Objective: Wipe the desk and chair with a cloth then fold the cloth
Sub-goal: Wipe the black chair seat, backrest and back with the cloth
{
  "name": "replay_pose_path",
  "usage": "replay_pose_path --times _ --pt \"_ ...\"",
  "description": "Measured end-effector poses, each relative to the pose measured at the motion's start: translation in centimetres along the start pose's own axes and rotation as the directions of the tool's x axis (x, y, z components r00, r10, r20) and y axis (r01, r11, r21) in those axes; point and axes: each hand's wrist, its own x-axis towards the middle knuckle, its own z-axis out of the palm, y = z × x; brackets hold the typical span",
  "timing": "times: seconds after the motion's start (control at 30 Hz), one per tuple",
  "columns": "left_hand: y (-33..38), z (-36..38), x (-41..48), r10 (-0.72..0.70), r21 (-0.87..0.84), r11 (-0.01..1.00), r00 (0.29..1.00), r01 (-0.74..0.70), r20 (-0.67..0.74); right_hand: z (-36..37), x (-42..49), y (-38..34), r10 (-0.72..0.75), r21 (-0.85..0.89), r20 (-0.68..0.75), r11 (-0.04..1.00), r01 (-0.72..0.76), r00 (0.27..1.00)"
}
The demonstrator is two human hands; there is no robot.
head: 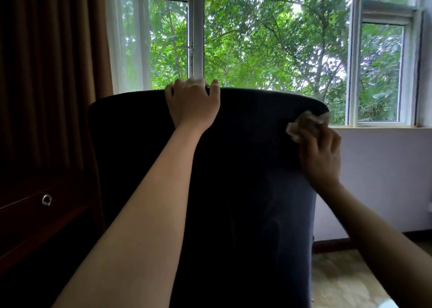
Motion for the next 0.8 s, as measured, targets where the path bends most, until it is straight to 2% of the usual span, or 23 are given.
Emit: replay_pose_path --times 0.1,0.23,0.4,0.47,0.53,0.6,0.67,0.7,0.73,0.8 --pt "0.0 0.2 0.1 0.012 0.008 1.0 1.0 -0.012 -0.014 -0.5 -0.2 1.6 0.076 0.029 0.063 0.997 -0.078 0.995" --pt "-0.2 0.2 0.1 0.017 0.01 1.0 1.0 -0.017 -0.022 -1.1 0.7 1.5 0.133 0.138 0.076 0.98 -0.143 0.988" --pt "-0.6 -0.1 0.2 0.023 0.016 1.0 1.0 -0.023 -0.005 -2.4 3.7 2.1 0.363 0.303 0.126 0.872 -0.384 0.923" --pt "-0.9 -0.3 0.4 0.025 0.016 1.0 1.0 -0.025 0.0 -2.9 4.0 2.1 0.354 0.288 0.149 0.878 -0.383 0.923" --pt "-1.2 -0.3 0.5 0.002 0.016 1.0 1.0 -0.002 -0.018 -3.2 3.8 1.5 0.228 0.259 0.163 0.929 -0.264 0.96" --pt "-1.2 -0.2 0.1 -0.046 0.039 0.998 0.997 0.048 -0.066 -3.1 3.0 1.0 -0.007 0.225 0.158 0.974 -0.029 0.987" --pt "-0.4 -0.1 -0.3 -0.106 0.099 0.988 0.986 0.12 -0.131 -2.6 1.3 0.9 -0.203 0.167 0.151 0.97 0.178 0.967" --pt "0.4 0.0 -0.5 -0.125 0.123 0.982 0.981 0.144 -0.151 -2.3 0.0 0.9 -0.259 0.147 0.165 0.961 0.236 0.952" --pt "1.5 0.1 -0.7 -0.11 0.125 0.984 0.982 0.129 -0.15 -2.1 -1.8 0.8 -0.297 0.137 0.184 0.952 0.275 0.937" --pt "4.0 0.8 -1.2 0.021 0.058 0.998 0.997 -0.016 -0.07 -2.1 -6.4 0.6 -0.369 0.15 0.207 0.927 0.343 0.906"
